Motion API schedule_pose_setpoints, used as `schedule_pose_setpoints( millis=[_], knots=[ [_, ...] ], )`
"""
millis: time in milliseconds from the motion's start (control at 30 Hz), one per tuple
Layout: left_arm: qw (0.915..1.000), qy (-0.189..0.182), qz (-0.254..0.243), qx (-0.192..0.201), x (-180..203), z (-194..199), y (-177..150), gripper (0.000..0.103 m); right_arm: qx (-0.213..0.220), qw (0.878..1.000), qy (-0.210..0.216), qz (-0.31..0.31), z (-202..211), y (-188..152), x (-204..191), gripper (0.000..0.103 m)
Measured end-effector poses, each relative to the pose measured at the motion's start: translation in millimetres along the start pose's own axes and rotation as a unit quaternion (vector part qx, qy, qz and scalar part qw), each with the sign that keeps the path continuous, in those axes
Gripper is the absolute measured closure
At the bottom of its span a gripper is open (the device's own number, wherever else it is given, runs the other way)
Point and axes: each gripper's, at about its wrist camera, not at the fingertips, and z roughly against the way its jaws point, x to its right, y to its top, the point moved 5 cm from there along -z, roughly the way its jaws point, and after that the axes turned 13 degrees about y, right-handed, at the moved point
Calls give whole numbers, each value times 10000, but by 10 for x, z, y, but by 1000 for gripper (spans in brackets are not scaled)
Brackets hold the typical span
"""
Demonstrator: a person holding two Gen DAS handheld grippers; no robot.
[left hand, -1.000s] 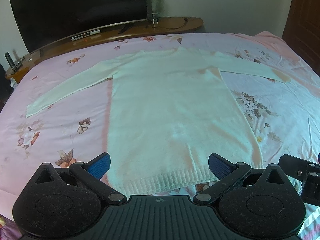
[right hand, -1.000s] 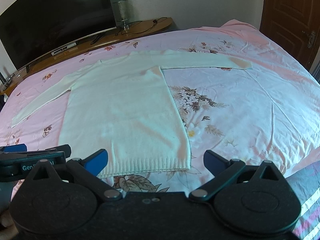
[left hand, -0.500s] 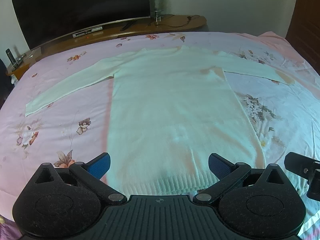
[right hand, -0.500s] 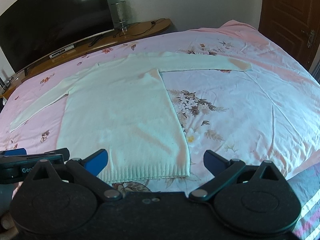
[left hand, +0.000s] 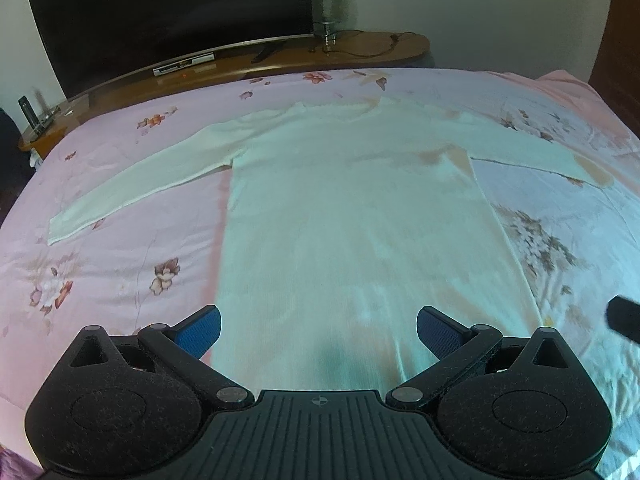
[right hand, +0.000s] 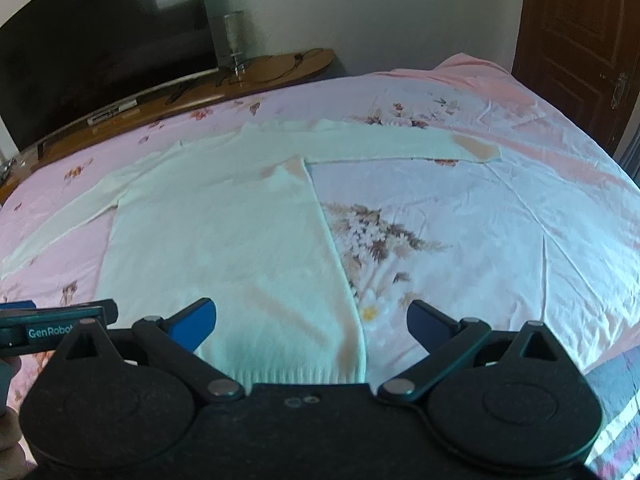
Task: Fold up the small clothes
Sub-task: 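Grasp the sweater sleeve cuff with the right gripper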
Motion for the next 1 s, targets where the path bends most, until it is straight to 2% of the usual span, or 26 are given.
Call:
schedule_pose_setpoints(
  millis=[133,300,433,700,1000],
  knots=[
    [10000,76,39,13,65,-174,171,0,301,9995,83,-55,-111,162,178,1],
    [9998,140,101,-46,184,-447,405,0,470,9986,141,-182,-360,387,466,3],
    [9997,105,171,-107,294,-649,572,0,474,9986,57,-224,-591,536,664,3],
    [9993,307,128,-164,586,-1063,965,0,446,9983,-30,-372,-1037,836,1050,3],
    [9988,374,15,-324,1068,-1553,1345,0,336,9977,-270,-516,-1544,1094,1525,4]
  ],
)
